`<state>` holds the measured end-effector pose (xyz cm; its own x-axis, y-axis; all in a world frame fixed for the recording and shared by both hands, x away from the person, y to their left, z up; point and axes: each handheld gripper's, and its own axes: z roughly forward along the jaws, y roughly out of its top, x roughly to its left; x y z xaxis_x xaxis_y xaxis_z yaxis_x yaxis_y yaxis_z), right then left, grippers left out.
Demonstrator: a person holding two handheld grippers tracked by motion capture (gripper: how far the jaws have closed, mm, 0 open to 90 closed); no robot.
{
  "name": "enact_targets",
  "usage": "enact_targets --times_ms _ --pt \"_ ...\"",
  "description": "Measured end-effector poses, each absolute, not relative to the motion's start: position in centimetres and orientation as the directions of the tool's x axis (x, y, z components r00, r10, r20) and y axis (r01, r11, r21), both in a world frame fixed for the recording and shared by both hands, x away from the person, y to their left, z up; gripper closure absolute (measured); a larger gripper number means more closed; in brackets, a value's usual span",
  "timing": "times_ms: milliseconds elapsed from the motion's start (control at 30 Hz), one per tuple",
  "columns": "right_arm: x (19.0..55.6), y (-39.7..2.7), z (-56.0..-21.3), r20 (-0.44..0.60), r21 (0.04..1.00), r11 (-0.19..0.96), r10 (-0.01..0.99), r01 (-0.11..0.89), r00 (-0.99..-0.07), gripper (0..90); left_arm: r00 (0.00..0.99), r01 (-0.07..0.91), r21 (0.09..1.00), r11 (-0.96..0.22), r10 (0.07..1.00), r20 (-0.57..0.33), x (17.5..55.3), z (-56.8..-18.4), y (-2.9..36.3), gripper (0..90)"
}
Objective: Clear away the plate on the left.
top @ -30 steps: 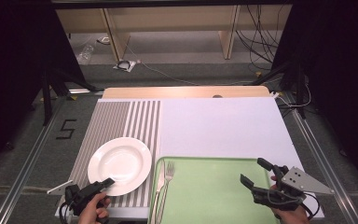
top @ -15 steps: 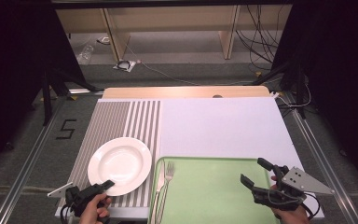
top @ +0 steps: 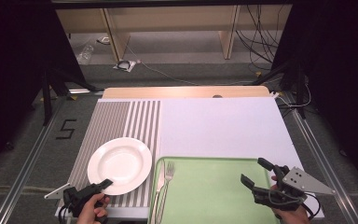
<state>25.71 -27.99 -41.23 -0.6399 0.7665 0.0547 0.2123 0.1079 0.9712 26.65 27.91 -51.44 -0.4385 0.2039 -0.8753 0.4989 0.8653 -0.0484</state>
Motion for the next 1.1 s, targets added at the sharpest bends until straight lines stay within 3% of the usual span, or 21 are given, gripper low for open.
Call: enact_targets --times_ms 1100 --pt "25.8 -28.0 -41.3 0.058 0.972 0.103 0.766 0.212 -0.64 19.8 -0.328 0.585 -0.051 0.809 0.179 -0.928 26.8 -50.4 26.1 80.2"
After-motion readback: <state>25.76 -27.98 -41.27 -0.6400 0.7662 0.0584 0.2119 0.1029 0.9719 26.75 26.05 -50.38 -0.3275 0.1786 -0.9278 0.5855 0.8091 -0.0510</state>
